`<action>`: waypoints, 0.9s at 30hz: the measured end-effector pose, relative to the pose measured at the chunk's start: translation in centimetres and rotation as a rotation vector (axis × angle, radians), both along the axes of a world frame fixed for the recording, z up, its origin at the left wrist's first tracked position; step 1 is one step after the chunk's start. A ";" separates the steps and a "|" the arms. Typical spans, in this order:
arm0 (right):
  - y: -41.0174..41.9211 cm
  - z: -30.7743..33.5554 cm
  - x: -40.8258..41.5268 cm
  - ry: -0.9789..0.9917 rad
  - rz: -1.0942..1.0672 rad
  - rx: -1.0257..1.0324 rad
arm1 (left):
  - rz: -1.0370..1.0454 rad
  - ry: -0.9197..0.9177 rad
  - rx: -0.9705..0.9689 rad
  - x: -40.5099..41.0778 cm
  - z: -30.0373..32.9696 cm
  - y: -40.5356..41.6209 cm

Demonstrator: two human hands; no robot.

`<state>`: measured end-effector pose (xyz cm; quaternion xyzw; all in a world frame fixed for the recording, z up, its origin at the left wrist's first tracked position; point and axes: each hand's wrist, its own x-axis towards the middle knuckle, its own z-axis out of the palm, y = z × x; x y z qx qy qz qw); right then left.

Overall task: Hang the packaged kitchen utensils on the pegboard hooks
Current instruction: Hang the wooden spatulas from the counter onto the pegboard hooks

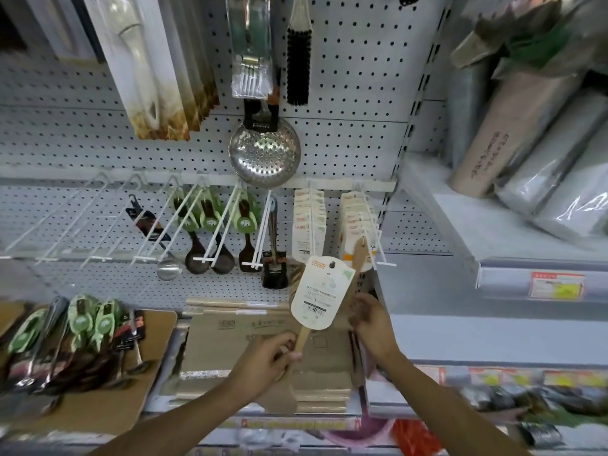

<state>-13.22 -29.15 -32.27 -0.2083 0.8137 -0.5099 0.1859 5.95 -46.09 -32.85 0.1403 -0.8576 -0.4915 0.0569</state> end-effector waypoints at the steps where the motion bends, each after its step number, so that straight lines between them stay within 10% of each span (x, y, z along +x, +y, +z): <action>1: 0.0 0.0 0.5 -0.047 0.069 -0.018 | 0.006 0.004 0.012 0.0 -0.3 0.2; 7: 0.2 0.6 4.7 -0.162 0.352 -0.078 | -0.014 -0.009 0.058 0.3 -1.9 1.3; 27: -4.5 0.6 6.1 -0.220 0.182 -0.222 | 0.036 -0.091 0.158 0.8 -3.1 1.4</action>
